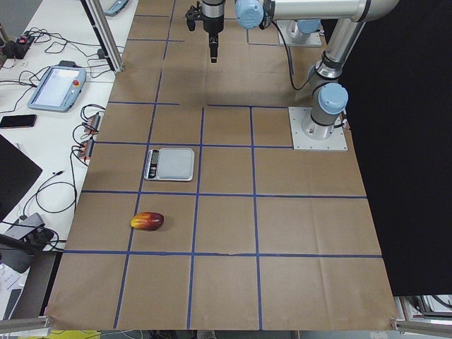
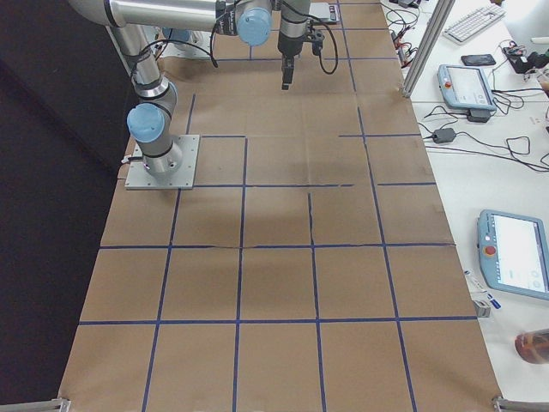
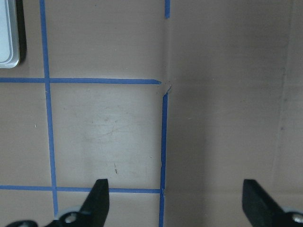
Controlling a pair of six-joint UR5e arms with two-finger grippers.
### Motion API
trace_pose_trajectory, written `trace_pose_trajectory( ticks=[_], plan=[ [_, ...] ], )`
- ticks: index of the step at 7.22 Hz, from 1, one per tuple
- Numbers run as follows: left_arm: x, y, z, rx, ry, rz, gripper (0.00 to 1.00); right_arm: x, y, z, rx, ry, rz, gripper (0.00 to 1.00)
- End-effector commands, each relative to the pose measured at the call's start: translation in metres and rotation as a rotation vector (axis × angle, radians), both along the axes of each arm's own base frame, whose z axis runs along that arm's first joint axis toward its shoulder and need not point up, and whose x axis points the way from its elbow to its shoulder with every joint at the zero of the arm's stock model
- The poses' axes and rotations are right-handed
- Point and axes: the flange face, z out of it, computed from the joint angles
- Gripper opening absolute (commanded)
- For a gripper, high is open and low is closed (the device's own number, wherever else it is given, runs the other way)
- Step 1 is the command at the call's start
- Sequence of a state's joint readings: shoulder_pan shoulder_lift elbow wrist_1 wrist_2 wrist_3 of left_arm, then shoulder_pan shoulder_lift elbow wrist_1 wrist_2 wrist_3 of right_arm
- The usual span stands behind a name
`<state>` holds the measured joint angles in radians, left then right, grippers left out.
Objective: Weigh mango
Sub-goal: 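Lower the left gripper over the mango and align with it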
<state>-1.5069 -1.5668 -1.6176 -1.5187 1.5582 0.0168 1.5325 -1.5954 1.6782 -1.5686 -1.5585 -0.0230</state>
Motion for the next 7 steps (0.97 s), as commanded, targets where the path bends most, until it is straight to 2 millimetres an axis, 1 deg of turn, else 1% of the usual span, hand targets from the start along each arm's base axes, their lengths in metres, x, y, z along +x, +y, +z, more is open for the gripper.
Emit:
trace_pose_trajectory(
  ticks=[1,2,3,4,6,7],
  plan=[
    [0.020,-0.006,-0.002,0.003,0.001,0.002,1.00,0.000,0.000,0.000,-0.001,0.000,0.000,1.00],
    [0.025,-0.007,-0.001,0.000,0.001,0.004,1.00,0.000,0.000,0.000,-0.001,0.000,0.000,1.00],
    [0.033,-0.013,-0.004,0.002,0.001,0.007,1.00,0.000,0.000,0.000,-0.001,0.000,0.000,1.00],
    [0.053,-0.021,-0.008,0.008,0.002,-0.007,1.00,0.000,0.000,0.000,-0.001,0.000,0.000,1.00],
    [0.124,-0.031,-0.009,0.006,0.001,-0.012,1.00,0.000,0.000,0.000,-0.001,0.000,0.000,1.00],
    [0.168,-0.035,-0.016,0.010,0.013,-0.028,1.00,0.000,0.000,0.000,-0.001,0.000,0.000,1.00]
  ],
)
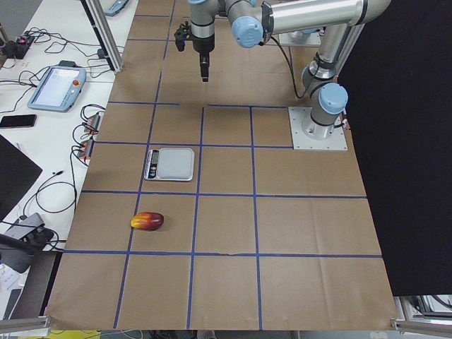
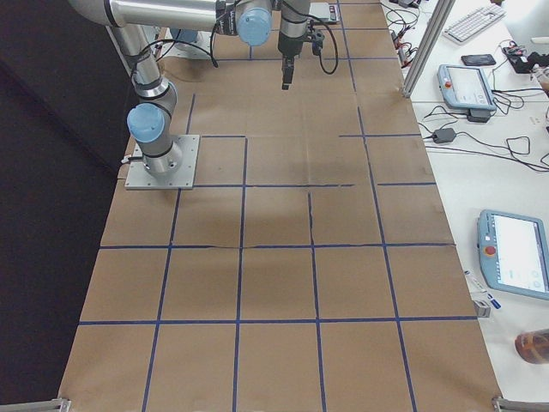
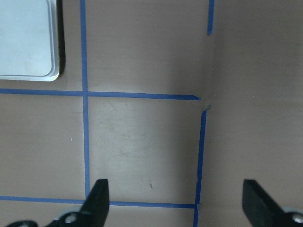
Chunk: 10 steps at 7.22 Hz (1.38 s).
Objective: Weigh mango
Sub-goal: 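Lower the left gripper over the mango and align with it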
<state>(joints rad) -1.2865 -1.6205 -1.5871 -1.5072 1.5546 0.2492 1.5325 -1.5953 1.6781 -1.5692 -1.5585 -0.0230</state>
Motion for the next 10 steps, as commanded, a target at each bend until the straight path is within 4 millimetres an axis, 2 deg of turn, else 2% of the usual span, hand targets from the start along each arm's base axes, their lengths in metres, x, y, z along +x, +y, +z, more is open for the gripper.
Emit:
trace_pose_trajectory(
  ticks=[1,2,4,5,7,8,10],
  plan=[
    [0.094,-0.014,-0.009,-0.010,0.039,-0.022,1.00,0.000,0.000,0.000,0.000,0.000,0.000,1.00],
    [0.124,-0.026,-0.009,-0.017,0.037,-0.033,1.00,0.000,0.000,0.000,0.000,0.000,0.000,1.00],
    [0.158,-0.066,-0.018,-0.017,0.026,-0.071,1.00,0.000,0.000,0.000,0.000,0.000,0.000,1.00],
    [0.192,-0.080,-0.022,-0.025,0.025,-0.055,1.00,0.000,0.000,0.000,0.000,0.000,0.000,1.00],
    [0.257,-0.088,-0.049,-0.023,0.027,-0.105,1.00,0.000,0.000,0.000,0.000,0.000,0.000,1.00],
    [0.300,-0.090,-0.072,-0.049,0.007,-0.100,1.00,0.000,0.000,0.000,0.000,0.000,0.000,1.00],
    [0.361,-0.100,-0.115,-0.084,-0.030,-0.154,1.00,0.000,0.000,0.000,0.000,0.000,0.000,1.00]
  ],
)
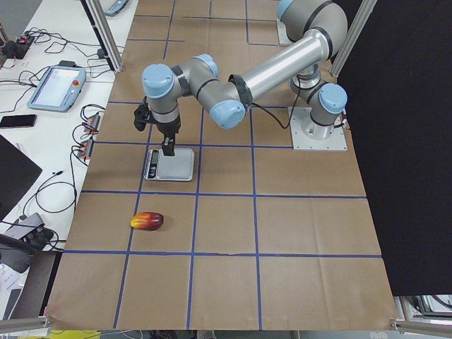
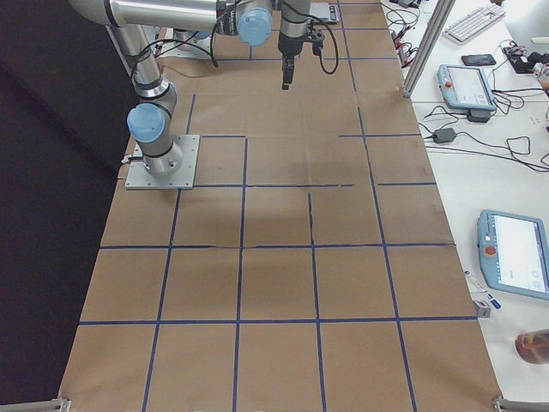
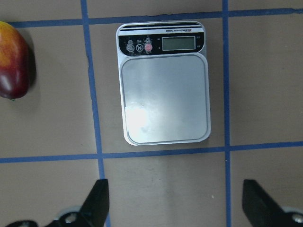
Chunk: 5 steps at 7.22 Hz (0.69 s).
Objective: Weigh mango
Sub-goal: 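Lower the left gripper over the mango and align with it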
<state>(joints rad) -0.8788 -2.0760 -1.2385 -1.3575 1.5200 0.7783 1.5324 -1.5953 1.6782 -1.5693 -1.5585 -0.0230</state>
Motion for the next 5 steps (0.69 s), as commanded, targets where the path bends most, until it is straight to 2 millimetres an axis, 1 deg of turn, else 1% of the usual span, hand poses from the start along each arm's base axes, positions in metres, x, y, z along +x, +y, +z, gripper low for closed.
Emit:
trace_pose_trajectory(
  ticks=[1,2,3,4,5],
  plan=[
    [0.059,-0.021,-0.039,-0.030,-0.034,-0.073,1.00,0.000,0.000,0.000,0.000,0.000,0.000,1.00],
    [0.078,-0.043,-0.047,-0.048,-0.050,-0.091,1.00,0.000,0.000,0.000,0.000,0.000,0.000,1.00],
    [0.097,-0.064,-0.065,-0.053,-0.060,-0.094,1.00,0.000,0.000,0.000,0.000,0.000,0.000,1.00],
    [0.110,-0.079,-0.087,-0.058,-0.056,-0.095,1.00,0.000,0.000,0.000,0.000,0.000,0.000,1.00],
    [0.121,-0.091,-0.114,-0.053,-0.050,-0.098,1.00,0.000,0.000,0.000,0.000,0.000,0.000,1.00]
  ],
)
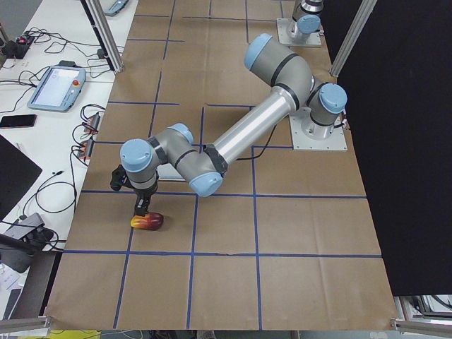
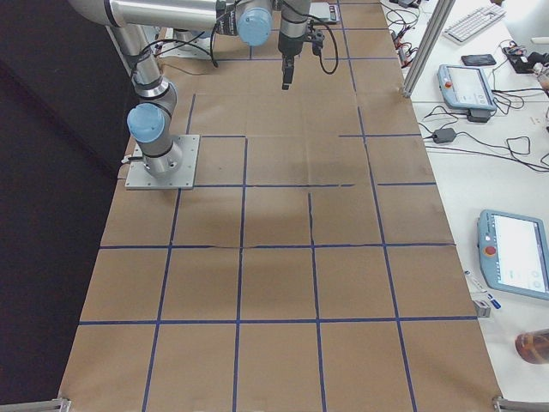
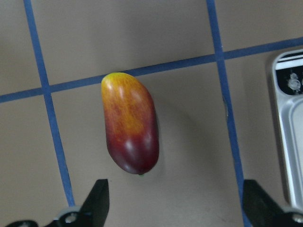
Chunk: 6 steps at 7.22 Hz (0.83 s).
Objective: Weigh mango
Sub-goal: 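Close the left gripper on the mango and lift it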
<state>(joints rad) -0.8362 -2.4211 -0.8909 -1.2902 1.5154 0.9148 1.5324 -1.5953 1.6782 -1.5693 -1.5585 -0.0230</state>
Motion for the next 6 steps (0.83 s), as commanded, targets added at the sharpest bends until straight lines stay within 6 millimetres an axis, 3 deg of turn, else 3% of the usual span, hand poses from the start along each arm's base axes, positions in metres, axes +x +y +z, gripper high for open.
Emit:
trace_pose_trajectory(
  ticks=[1,4,6],
  plan=[
    [0.021,-0.023,-0.047,0.003,0.005,-0.006,1.00,0.000,0.000,0.000,0.000,0.000,0.000,1.00],
    [0.025,-0.034,-0.103,0.039,0.038,-0.010,1.00,0.000,0.000,0.000,0.000,0.000,0.000,1.00],
    [0.026,-0.032,-0.105,0.055,0.041,-0.003,0.98,0.000,0.000,0.000,0.000,0.000,0.000,1.00]
  ],
)
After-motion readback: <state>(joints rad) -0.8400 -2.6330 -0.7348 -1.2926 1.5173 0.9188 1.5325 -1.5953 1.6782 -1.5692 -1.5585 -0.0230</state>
